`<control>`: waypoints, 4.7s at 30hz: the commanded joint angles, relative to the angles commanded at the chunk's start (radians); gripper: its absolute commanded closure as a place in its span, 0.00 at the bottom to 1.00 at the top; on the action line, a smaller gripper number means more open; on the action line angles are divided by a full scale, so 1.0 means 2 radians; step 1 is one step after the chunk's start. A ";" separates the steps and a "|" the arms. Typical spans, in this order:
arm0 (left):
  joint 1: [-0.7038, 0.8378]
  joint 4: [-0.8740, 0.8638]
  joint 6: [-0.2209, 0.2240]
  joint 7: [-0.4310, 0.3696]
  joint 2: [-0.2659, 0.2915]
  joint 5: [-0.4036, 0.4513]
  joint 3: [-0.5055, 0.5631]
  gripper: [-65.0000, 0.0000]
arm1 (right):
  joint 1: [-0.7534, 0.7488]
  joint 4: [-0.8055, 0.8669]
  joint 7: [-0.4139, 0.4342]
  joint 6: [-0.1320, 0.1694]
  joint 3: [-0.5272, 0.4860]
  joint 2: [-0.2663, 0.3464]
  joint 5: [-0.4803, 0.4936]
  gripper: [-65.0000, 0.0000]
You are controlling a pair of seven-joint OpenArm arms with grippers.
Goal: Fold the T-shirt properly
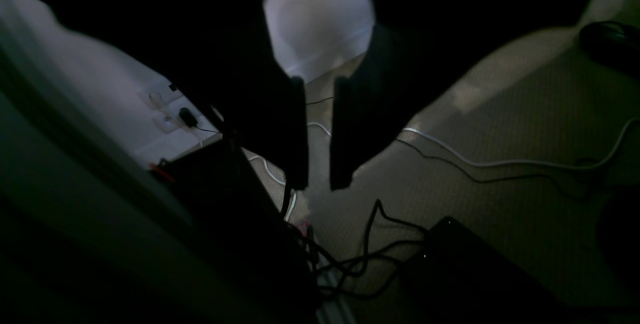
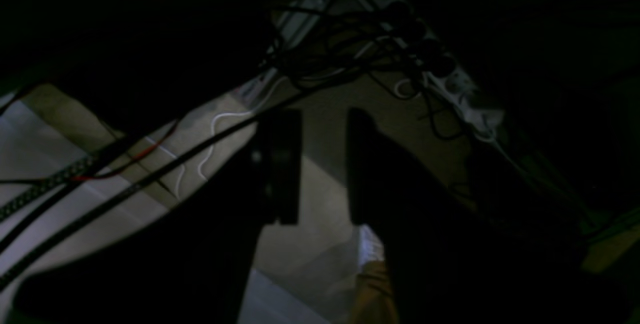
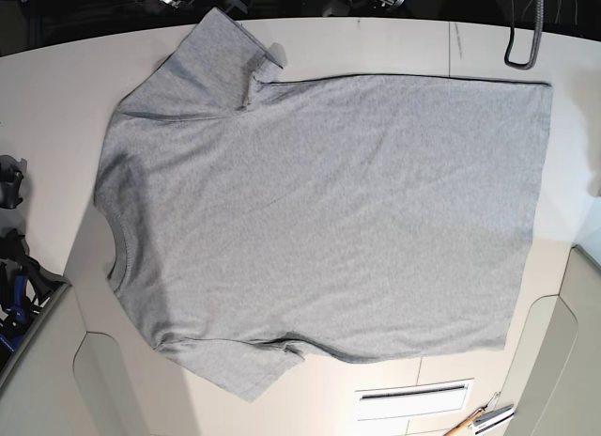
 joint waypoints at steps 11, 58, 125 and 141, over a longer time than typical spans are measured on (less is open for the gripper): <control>0.001 0.000 0.000 0.023 0.000 0.000 0.000 0.86 | 0.000 0.003 0.000 0.022 0.000 0.000 -0.022 0.84; 0.226 0.317 0.000 0.140 -0.071 -0.055 -0.017 0.88 | -0.170 0.245 -0.002 0.130 0.000 0.177 0.096 0.75; 0.240 0.600 -0.113 0.233 -0.267 -0.374 -0.537 0.29 | -0.330 0.684 -0.228 0.103 0.387 0.154 0.549 0.42; 0.240 0.581 -0.120 0.222 -0.259 -0.394 -0.535 0.29 | -0.329 0.683 -0.235 0.102 0.353 0.078 0.549 0.42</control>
